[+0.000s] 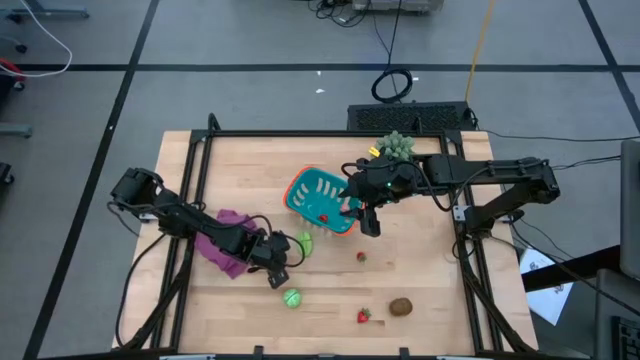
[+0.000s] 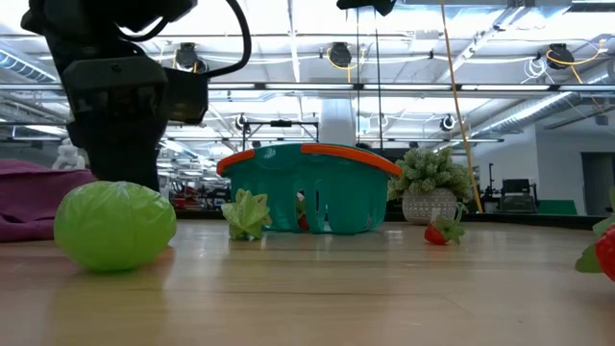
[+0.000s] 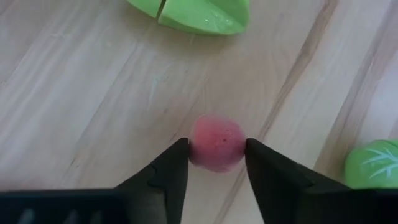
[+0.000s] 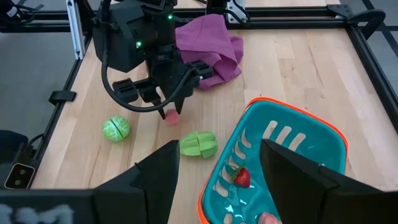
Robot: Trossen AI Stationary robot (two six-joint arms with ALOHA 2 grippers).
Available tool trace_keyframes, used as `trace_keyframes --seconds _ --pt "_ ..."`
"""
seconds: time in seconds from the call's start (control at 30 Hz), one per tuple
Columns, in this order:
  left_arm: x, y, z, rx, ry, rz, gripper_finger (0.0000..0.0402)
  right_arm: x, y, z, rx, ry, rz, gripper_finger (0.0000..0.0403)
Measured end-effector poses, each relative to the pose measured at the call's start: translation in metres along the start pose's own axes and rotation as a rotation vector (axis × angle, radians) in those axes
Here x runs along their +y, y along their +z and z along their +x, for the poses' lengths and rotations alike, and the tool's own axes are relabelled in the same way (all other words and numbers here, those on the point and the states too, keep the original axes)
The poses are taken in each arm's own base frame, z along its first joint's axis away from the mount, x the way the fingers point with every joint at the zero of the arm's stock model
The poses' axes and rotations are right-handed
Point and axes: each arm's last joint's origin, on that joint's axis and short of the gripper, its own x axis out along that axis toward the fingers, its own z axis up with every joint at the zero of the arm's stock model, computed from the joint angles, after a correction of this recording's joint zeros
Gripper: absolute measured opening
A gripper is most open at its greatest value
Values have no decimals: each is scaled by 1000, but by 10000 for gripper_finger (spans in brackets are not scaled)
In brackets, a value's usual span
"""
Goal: Pick and placing Produce into tupperware
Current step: Put the pink peach into the blue basket
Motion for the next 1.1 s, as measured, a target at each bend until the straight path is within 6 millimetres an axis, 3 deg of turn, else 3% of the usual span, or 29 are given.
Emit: trace_keyframes --seconds 0.2,0.53,0.9,1.1 --pt "-1 1 0 -10 -11 15 113 0 0 0 0 0 -4 215" --pt "-2 3 -7 -30 -28 11 107 0 0 0 -4 0 -6 215" --pt "9 16 -71 -203 -69 11 107 0 1 0 -12 1 -7 215" --pt "16 51 -115 -314 61 104 107 -1 3 0 -31 -3 -15 215"
